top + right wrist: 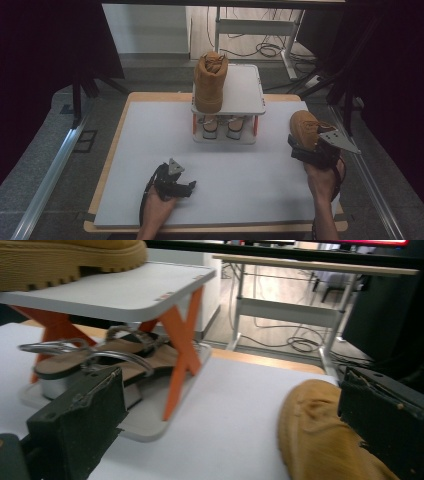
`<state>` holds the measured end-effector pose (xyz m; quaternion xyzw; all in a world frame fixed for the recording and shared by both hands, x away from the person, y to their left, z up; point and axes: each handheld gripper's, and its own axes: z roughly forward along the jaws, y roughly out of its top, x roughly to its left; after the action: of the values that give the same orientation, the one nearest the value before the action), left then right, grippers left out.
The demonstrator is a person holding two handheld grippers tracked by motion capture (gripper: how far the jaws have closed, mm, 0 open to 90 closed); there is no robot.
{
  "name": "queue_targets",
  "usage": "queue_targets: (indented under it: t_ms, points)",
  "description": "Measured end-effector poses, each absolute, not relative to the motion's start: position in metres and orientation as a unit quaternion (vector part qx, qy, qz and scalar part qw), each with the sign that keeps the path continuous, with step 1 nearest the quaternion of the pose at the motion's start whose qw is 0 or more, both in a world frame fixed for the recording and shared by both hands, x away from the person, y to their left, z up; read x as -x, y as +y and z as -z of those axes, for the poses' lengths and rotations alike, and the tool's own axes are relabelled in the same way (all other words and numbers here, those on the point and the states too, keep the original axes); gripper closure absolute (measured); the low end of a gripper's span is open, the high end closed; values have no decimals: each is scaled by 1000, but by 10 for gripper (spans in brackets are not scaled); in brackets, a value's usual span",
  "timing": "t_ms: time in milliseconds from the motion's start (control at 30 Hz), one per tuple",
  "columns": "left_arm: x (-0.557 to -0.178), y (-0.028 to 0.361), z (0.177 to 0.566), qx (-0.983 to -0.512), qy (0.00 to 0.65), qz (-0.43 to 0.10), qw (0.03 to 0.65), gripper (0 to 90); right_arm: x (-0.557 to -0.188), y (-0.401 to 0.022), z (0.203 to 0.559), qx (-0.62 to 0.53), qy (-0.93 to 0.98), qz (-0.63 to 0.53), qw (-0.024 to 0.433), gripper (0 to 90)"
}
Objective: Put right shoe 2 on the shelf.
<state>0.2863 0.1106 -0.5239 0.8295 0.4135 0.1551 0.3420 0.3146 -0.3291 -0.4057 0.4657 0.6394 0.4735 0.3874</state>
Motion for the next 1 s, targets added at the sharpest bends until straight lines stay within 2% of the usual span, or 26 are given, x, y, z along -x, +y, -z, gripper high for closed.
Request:
queue_targets:
  t_ms: [433,1000]
  points:
    - [-286,111,524,-830,414,-154,341,139,-307,-368,413,-500,613,-445,420,0]
    - [-286,111,524,-829,414,-154,342,139,-311,-402,440,-540,598,-420,418,0]
